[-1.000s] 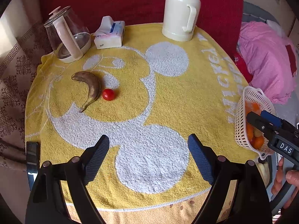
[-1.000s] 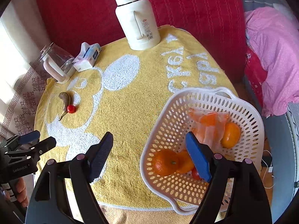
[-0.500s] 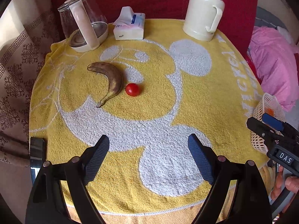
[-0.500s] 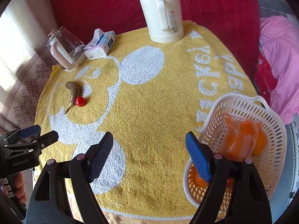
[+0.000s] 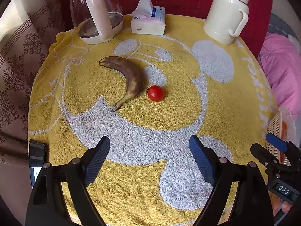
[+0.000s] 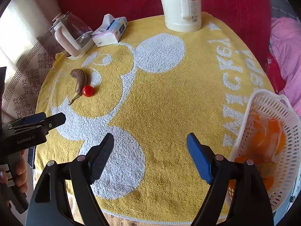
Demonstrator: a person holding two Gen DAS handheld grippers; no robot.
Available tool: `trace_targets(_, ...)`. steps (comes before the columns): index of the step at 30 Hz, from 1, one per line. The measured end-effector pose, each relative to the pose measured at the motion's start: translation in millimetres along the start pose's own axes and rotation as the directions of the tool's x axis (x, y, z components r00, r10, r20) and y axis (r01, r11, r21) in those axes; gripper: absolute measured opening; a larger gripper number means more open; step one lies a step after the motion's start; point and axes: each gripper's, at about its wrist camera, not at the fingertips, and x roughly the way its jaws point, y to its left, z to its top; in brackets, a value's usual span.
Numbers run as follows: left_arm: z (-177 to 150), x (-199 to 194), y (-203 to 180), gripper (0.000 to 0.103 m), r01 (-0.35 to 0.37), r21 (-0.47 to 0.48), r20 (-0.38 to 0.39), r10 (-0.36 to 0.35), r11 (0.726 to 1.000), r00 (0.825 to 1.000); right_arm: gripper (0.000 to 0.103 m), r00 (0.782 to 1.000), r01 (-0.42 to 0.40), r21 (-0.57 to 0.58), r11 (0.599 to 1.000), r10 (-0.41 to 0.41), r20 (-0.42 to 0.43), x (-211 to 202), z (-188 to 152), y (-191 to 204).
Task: Organize fruits
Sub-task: 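Move both open tools away from the basket toward the banana and tomato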
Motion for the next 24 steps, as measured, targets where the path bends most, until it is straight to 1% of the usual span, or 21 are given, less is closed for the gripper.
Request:
trace_targets(4,13.7,14.0,18.3,0.085,0.020,-0.063,-0.017,-0.021,0.998,1.000,0.081,1.000,-0.001,-0.005,1.000,0.000,-0.014,4.1,-2.6,5.9)
trace_targets(9,37.4,29.0,36.7,0.085,0.038,-0.128,-0.010,-0.040,0.991,0.999,0.081,1.000,0.012,-0.011,1.000,-0.012,-0.022,7.8,-4.8,9.6)
trace_targets(16,69.9,50.9,46.9,0.085,0.043,-0.175,0.007,-0.043,0.984,0.999,0.081,0.999,0.019,0.006,1.000,-0.018,-0.037,12.3,-8.1,9.4)
trace_targets(24,99.3,78.3,55.8,0.085,0.079,-0.231,0.020,-0.076,0.970,0.997,0.081,0.999,0.024,0.006,1.000,-0.023,-0.048,16.7,-9.1,9.7)
